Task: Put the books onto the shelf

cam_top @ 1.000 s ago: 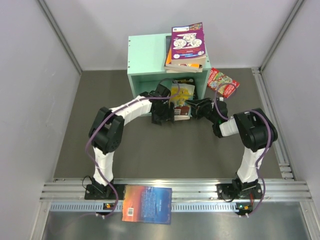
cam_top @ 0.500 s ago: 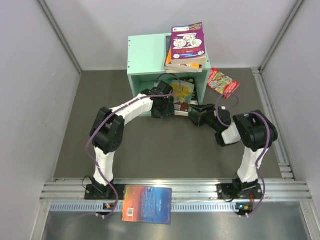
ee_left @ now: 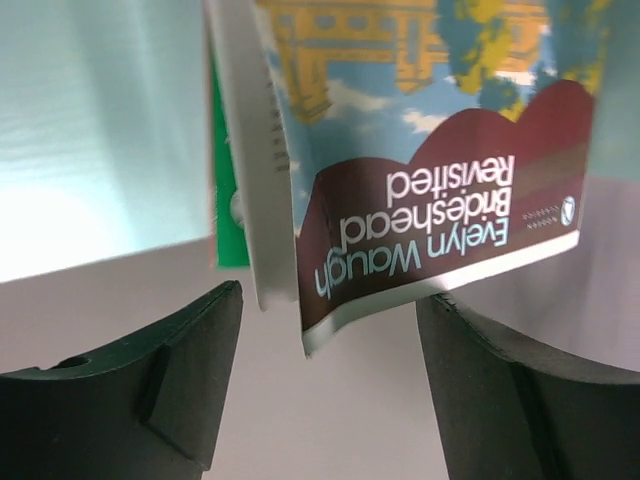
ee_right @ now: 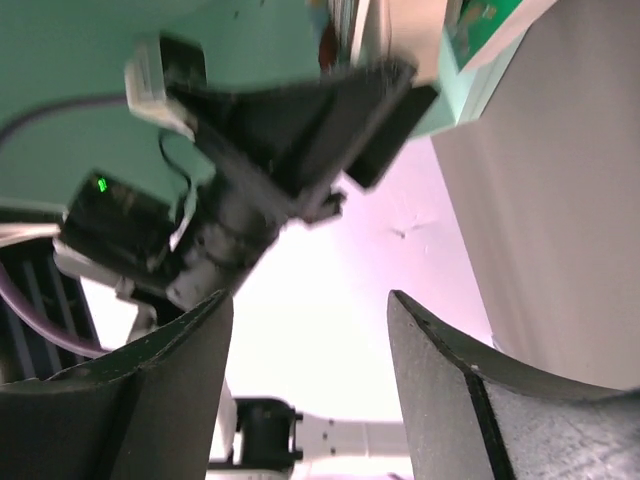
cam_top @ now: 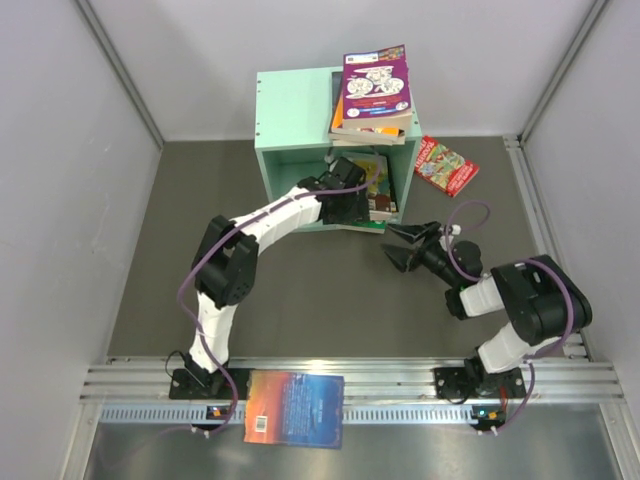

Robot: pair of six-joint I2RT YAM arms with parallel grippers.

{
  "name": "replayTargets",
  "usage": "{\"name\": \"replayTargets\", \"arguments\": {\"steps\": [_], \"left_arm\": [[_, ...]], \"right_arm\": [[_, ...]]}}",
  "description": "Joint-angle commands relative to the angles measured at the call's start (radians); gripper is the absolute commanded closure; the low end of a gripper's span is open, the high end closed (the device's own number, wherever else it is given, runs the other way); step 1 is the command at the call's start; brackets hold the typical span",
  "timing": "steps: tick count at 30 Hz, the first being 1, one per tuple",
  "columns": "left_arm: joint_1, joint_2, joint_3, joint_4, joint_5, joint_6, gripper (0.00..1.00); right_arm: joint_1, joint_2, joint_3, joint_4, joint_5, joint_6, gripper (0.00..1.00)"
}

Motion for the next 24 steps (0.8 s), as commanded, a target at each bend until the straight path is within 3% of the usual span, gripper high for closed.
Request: {"name": "replayTargets", "arguments": {"steps": [1, 5, 8, 12, 14, 18, 24], "left_arm": [[-0.016, 0.040, 0.083, 0.089, -0.050, -0.027, 0.25], [-0.026, 0.074, 0.130, 0.064, -0.034, -0.021, 0.23], [-0.042, 0.019, 0.081, 0.067, -0.054, -0.015, 0.19], [-0.049, -0.098, -0.072, 0.096, -0.088, -0.023, 0.14], [-0.049, -0.158, -0.110, 0.095, -0.105, -0.012, 0.12], [-0.046, -0.245, -0.242, 0.104, -0.177, 0.002, 0.09], [-0.037, -0.256, -0.365, 0.298, -0.171, 0.049, 0.05]], "right_arm": [[-0.006, -0.071, -0.028, 0.085, -0.046, -0.028, 0.37], [-0.007, -0.100, -0.014, -0.002, -0.094, -0.113, 0.37], [-0.015, -0.140, 0.023, -0.125, -0.115, -0.200, 0.43], [-0.029, -0.212, 0.080, -0.366, -0.142, -0.366, 0.61], [-0.030, -0.226, 0.092, -0.439, -0.148, -0.419, 0.62], [-0.033, -0.249, 0.062, -0.431, -0.161, -0.429, 0.63], [-0.039, -0.331, -0.006, -0.473, -0.180, -0.430, 0.66]]}}
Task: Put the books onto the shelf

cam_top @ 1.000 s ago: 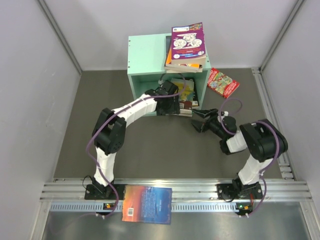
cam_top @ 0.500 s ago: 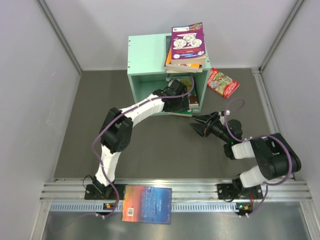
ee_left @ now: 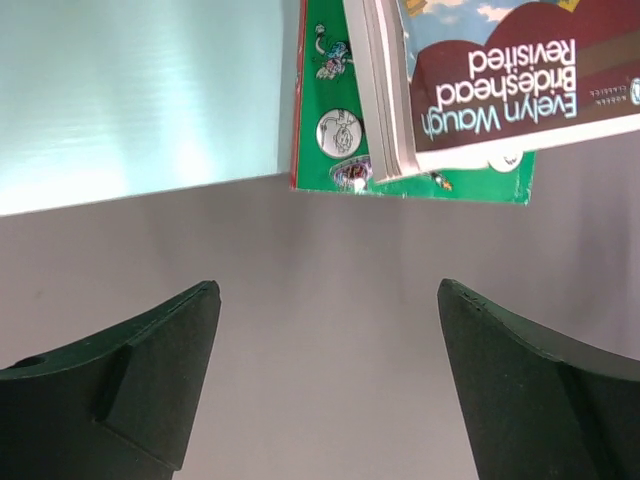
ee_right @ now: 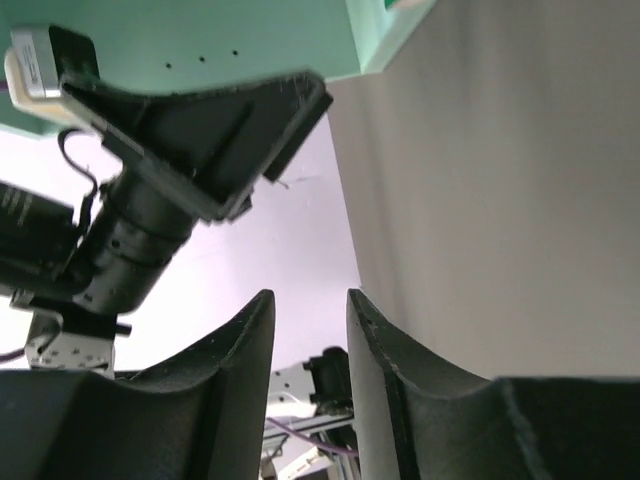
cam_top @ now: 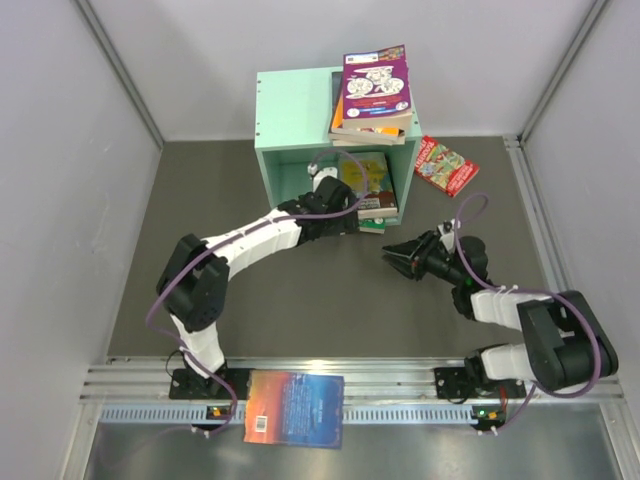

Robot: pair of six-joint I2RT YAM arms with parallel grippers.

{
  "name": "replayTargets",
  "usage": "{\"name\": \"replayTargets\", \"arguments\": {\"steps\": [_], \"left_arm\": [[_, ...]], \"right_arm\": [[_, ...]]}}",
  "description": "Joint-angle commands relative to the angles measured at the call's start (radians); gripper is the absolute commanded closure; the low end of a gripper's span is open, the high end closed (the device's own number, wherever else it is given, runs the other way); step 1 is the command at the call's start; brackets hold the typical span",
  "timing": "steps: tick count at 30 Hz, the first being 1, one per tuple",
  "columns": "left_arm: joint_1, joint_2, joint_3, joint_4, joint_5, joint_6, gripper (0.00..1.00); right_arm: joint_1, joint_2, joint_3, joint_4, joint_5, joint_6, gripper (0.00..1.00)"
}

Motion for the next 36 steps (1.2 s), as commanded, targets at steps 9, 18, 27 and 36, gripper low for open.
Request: {"name": "replayTargets", "arguments": {"steps": [9, 18, 27, 36], "left_arm": [[0.105, 0.049, -0.220, 0.556, 0.170, -0.125, 0.04], [0.111, 0.205, -0.128, 0.628, 0.343, -0.262, 0.04], [0.099, 0.303, 0.012, 0.622, 0.376, -0.306, 0.05], [0.085, 0.370, 0.141, 0.587, 0.400, -0.328, 0.06]], "right_arm": [[-0.023, -0.279, -0.042, -0.264, -0.092, -0.118, 0.76], [-0.019, -0.284, 0.063, -0.529, -0.121, -0.267, 0.77], [-0.010, -0.272, 0.076, -0.538, -0.120, -0.290, 0.80], [0.001, -0.246, 0.106, -0.532, -0.121, -0.306, 0.82]]}}
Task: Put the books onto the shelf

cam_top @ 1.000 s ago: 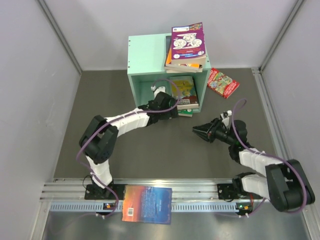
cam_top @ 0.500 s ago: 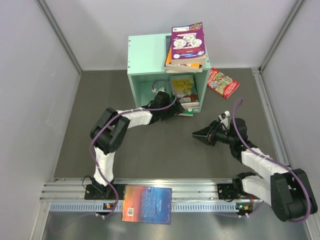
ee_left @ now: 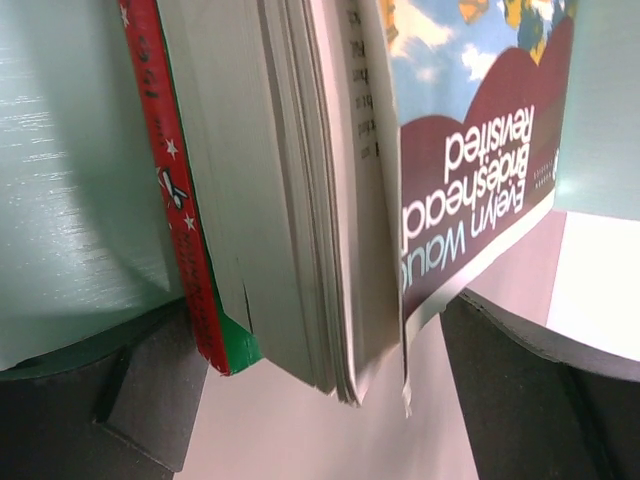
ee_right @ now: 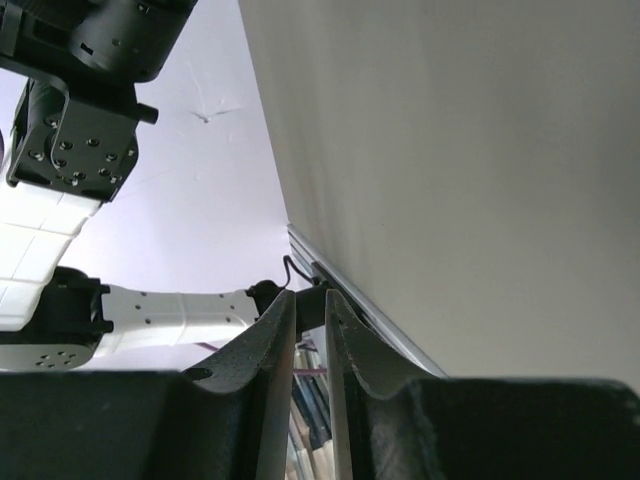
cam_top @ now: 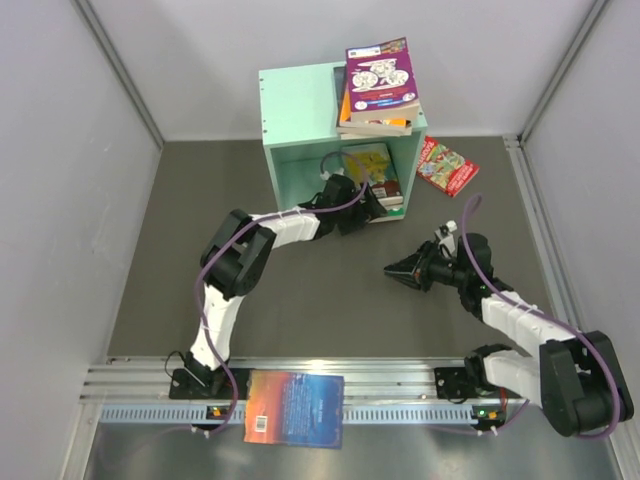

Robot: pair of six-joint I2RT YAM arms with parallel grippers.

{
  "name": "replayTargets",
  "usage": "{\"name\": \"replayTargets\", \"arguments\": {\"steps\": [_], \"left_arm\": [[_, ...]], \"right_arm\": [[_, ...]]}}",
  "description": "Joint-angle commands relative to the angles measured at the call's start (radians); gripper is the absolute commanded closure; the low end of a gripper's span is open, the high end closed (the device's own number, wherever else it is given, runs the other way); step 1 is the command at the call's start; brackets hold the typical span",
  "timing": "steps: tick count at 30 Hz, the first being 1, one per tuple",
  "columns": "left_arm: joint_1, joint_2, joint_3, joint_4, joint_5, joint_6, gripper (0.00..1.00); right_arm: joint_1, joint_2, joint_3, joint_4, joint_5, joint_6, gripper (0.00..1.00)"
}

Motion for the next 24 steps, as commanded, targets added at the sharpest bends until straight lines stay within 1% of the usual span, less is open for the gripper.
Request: {"name": "replayTargets", "arguments": {"steps": [1, 5, 9, 10, 13, 16, 17, 18, 19, 20, 21, 22, 23, 24], "left_arm": [[0.002, 0.003, 0.056, 0.069, -0.003, 0.012, 0.06], [0.004, -0.061, 0.001, 0.014, -0.034, 0.060, 0.06], [0.005, -0.157, -0.016, -0.099, -0.069, 0.155, 0.06], [0.004, -0.175, -0.030, -0.156, -0.087, 0.167, 0.06], [0.004, -0.264, -0.096, -0.204, -0.115, 0.210, 0.06], [0.004, -0.368, -0.168, -0.267, -0.173, 0.245, 0.06], [0.004, -0.422, -0.186, -0.290, -0.188, 0.255, 0.06], [0.004, -0.451, -0.205, -0.308, -0.193, 0.273, 0.06], [0.002, -0.480, -0.238, -0.330, -0.196, 0.281, 0.06], [0.002, -0.544, -0.255, -0.388, -0.210, 0.288, 0.06], [-0.001, -0.578, -0.272, -0.418, -0.222, 0.308, 0.06], [-0.002, -0.613, -0.300, -0.464, -0.236, 0.313, 0.06], [-0.006, -0.684, -0.315, -0.551, -0.254, 0.317, 0.06], [-0.006, -0.719, -0.331, -0.605, -0.288, 0.318, 0.06]], "right_arm": [[0.006, 0.001, 0.054, 0.019, -0.015, -0.031, 0.82], [0.006, -0.007, 0.055, 0.016, -0.017, -0.043, 0.82], [0.004, -0.010, 0.061, 0.003, -0.012, -0.070, 0.82], [0.006, -0.010, 0.061, 0.002, -0.011, -0.073, 0.82], [0.006, -0.014, 0.062, -0.001, -0.009, -0.080, 0.78], [0.006, -0.017, 0.074, -0.017, -0.032, -0.098, 0.63], [0.006, -0.010, 0.084, -0.031, -0.044, -0.109, 0.50], [0.009, -0.002, 0.119, -0.066, -0.057, -0.151, 0.41], [0.019, 0.010, 0.149, -0.199, -0.066, -0.196, 0.34], [0.033, 0.044, 0.186, -0.314, -0.064, -0.310, 0.23], [0.053, 0.067, 0.274, -0.411, -0.060, -0.372, 0.20], [0.112, 0.088, 0.321, -0.617, -0.031, -0.436, 0.17], [0.148, 0.142, 0.364, -0.695, -0.017, -0.539, 0.13], [0.188, 0.166, 0.428, -0.758, -0.006, -0.576, 0.11]]}}
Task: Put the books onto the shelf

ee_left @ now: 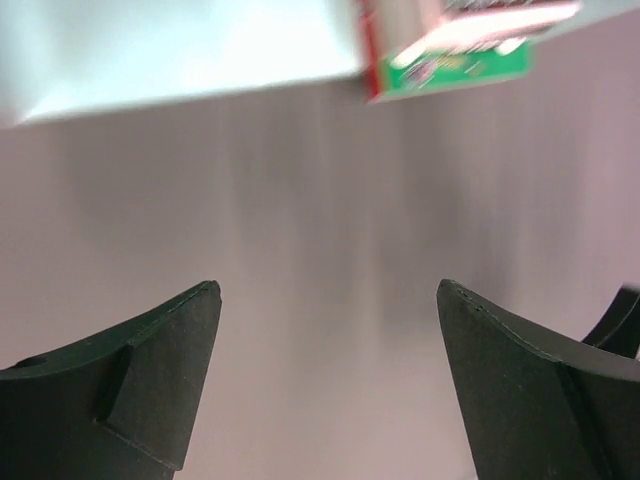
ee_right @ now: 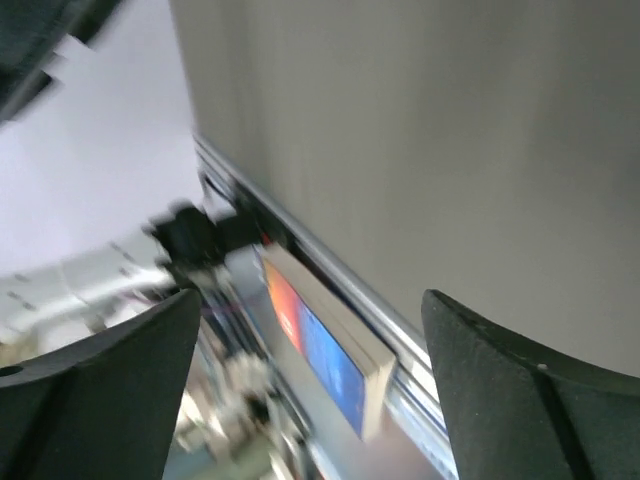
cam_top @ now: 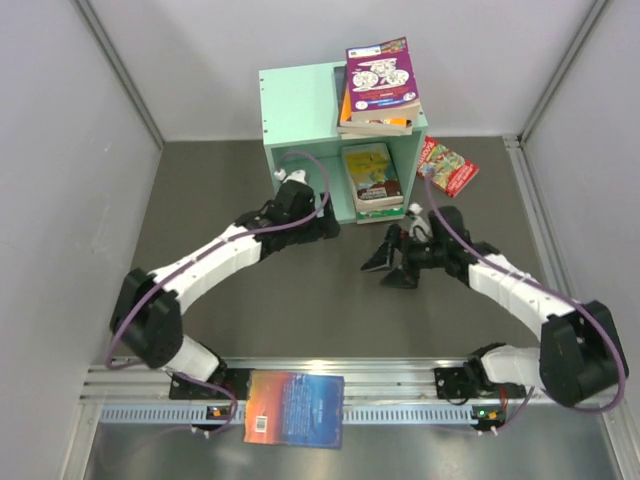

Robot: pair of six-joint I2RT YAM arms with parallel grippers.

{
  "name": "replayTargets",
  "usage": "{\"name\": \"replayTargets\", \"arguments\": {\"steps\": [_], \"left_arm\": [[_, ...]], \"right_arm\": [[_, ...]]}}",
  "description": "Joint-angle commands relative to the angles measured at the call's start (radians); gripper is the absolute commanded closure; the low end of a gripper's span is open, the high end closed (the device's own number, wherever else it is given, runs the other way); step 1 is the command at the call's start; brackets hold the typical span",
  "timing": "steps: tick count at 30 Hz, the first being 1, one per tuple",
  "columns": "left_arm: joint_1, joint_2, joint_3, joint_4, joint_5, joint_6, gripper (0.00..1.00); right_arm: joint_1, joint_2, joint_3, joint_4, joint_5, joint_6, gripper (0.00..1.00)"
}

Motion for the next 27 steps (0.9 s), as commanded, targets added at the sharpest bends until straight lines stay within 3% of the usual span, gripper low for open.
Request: {"name": "replayTargets", "arguments": {"steps": [1, 2, 6, 11, 15, 19, 27], "left_arm": [[-0.003, -0.163, -0.073, -0.256, -0.111, 0.046, 0.05], [-0.003, -0.233, -0.090, -0.351, -0.134, 0.031, 0.05], [-0.003, -0.419, -0.223, -0.483, -0.185, -0.039, 0.05], [-0.001, -0.632, -0.357, -0.518, -0.159, -0.151, 0.06], [-0.001, -0.715, -0.417, -0.534, -0.141, -0.198, 0.07], [-0.001, -0.735, -0.434, -0.545, -0.110, -0.201, 0.08], [-0.003, -0.738, -0.443, -0.577, -0.073, -0.185, 0.08]], "right_arm": [[0.178, 0.107, 0.168, -0.434, 0.026, -0.285, 0.08], [0.214, 0.124, 0.180, -0.459, 0.024, -0.311, 0.07], [0.355, 0.163, 0.164, -0.488, -0.010, -0.305, 0.03], [0.533, 0.173, 0.098, -0.484, -0.053, -0.229, 0.01], [0.672, 0.150, 0.033, -0.320, -0.056, -0.068, 0.00], [0.795, 0.144, -0.047, -0.006, 0.018, 0.138, 0.01], [0.841, 0.138, -0.162, 0.306, 0.252, 0.316, 0.01]]}}
